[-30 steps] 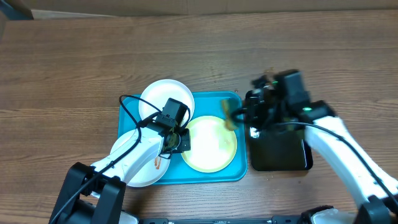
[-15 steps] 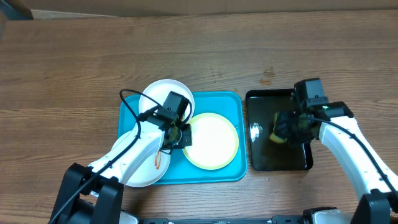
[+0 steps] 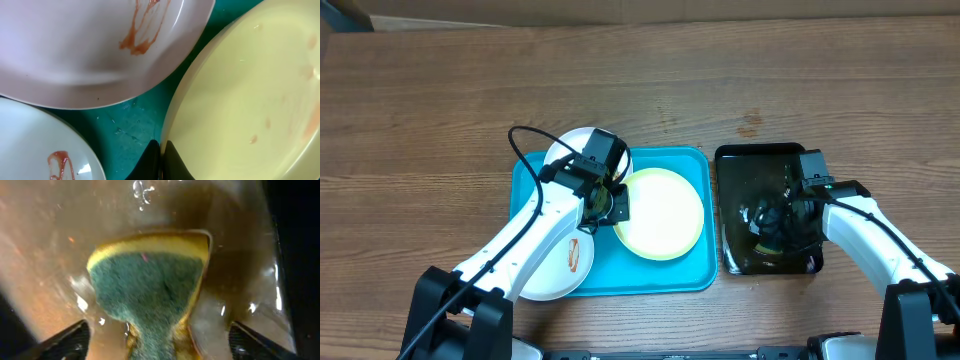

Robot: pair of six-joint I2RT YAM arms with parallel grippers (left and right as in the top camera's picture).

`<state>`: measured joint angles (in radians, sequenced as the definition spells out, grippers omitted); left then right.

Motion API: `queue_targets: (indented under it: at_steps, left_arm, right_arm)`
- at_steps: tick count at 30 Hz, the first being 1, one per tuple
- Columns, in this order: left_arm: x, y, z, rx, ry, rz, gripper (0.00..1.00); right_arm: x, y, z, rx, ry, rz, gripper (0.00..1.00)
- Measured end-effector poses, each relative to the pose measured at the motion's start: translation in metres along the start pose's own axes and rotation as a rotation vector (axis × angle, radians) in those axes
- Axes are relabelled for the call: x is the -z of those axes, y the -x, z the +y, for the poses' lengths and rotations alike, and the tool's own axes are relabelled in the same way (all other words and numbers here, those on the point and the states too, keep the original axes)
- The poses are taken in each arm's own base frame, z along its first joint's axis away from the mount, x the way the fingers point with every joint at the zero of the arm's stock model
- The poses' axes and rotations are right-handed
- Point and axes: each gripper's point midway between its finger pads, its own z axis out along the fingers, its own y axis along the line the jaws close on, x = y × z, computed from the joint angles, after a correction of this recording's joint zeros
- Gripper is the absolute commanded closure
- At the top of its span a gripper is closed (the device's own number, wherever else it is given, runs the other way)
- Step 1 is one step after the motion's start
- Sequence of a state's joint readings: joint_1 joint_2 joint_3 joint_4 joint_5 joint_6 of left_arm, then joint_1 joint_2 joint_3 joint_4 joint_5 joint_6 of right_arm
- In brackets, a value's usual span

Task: Clean dirty plates on tray and stack at the side
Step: 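Return the sponge to the black tray with the right gripper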

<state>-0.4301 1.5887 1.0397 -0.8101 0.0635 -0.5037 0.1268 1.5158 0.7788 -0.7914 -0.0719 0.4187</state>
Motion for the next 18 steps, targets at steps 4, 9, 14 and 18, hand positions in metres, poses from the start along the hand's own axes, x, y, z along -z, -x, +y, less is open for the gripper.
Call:
queue_targets:
  at_steps: [4, 9, 14, 18]
  left_arm:
    - [0.007, 0.006, -0.003, -0.001, -0.004, -0.010, 0.96]
    - [0.020, 0.021, -0.013, -0.004, -0.027, -0.052, 0.96]
    - [0.030, 0.033, -0.020, -0.007, -0.046, -0.086, 0.96]
    - [0.034, 0.038, -0.023, -0.008, -0.055, -0.102, 0.96]
  right_arm:
    - [0.000, -0.004, -0.002, 0.005, -0.009, 0.015, 0.41]
    - [-0.003, -0.011, -0.006, -0.003, -0.019, 0.037, 0.71]
    - [-0.007, -0.018, -0.008, -0.016, -0.020, 0.056, 0.16]
    - [0.000, -0.017, -0.002, -0.008, 0.007, 0.074, 0.04]
